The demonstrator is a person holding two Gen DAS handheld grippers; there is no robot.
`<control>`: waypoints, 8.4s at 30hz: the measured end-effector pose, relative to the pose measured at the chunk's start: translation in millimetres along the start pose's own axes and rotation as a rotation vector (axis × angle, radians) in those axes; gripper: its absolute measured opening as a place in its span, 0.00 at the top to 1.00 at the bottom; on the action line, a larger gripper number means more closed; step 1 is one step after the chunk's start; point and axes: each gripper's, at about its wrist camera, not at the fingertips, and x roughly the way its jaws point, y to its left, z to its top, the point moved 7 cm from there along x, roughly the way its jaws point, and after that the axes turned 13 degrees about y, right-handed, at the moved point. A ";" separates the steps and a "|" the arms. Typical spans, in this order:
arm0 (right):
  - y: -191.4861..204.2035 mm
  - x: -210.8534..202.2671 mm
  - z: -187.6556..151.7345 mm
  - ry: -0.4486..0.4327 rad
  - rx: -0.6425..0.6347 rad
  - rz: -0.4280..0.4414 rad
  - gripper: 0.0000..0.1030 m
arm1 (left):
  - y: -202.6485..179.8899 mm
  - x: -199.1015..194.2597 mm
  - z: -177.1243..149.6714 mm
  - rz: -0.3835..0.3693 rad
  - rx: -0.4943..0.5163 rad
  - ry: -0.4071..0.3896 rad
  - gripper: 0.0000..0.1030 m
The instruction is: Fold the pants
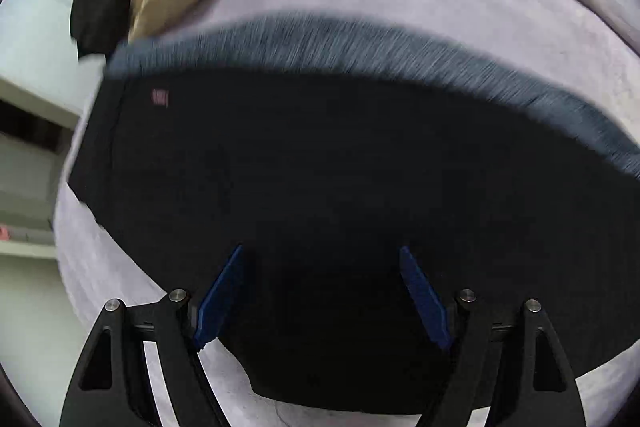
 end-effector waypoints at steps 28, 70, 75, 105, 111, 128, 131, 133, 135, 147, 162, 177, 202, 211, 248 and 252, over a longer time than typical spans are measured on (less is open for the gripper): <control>8.0 -19.8 -16.5 -0.113 -0.031 -0.162 0.72 | 48.8 -29.8 -5.7 0.037 0.027 -0.054 0.07; 312.2 345.2 -107.7 0.323 -0.272 0.205 0.44 | 176.0 31.1 61.8 -0.050 0.231 -0.098 0.00; 334.8 365.9 -135.5 0.404 -0.472 0.073 0.44 | 179.3 36.0 61.8 -0.067 0.235 -0.113 0.00; 573.8 468.7 -20.7 0.553 -1.118 -0.224 0.94 | 264.4 52.2 24.1 -0.160 -0.025 -0.212 0.00; 575.1 518.7 5.9 0.461 -1.043 -0.397 0.93 | 260.6 45.2 22.8 -0.126 0.004 -0.202 0.00; 434.6 391.1 45.2 0.118 -0.587 -0.404 0.79 | 226.0 19.9 97.4 -0.125 -0.018 -0.185 0.00; 429.2 362.3 52.9 0.079 -0.542 -0.376 0.75 | 223.4 2.4 77.6 -0.110 0.003 -0.184 0.00; 418.6 339.0 42.7 0.106 -0.534 -0.325 0.56 | 219.7 -6.5 59.7 -0.124 0.026 -0.162 0.00; 403.5 316.6 35.9 0.115 -0.516 -0.304 0.36 | 211.0 -18.0 37.1 -0.153 0.045 -0.139 0.00; 272.9 213.5 -40.7 0.105 -0.232 -0.254 0.21 | 88.3 -66.8 -59.1 -0.238 0.221 -0.037 0.00; 193.5 129.6 -75.3 0.013 -0.108 -0.321 0.00 | 0.9 -106.7 -97.8 -0.209 0.363 0.031 0.00; 173.3 115.4 -99.8 0.006 -0.024 -0.352 0.00 | -11.6 -126.5 -108.9 -0.139 0.457 -0.009 0.00; 138.9 101.3 -103.5 -0.004 0.001 -0.372 0.00 | -44.2 -117.8 -127.0 -0.046 0.514 0.054 0.00; 101.1 65.7 -86.0 0.004 0.002 -0.346 0.00 | -95.0 -135.5 -139.4 -0.036 0.486 0.060 0.00; 49.9 46.9 14.8 0.012 -0.070 -0.208 0.18 | -190.3 -86.8 -100.7 -0.014 0.387 0.052 0.00; 32.1 67.4 30.4 0.067 -0.089 -0.300 0.18 | -202.5 -60.7 -84.8 0.014 0.369 0.056 0.00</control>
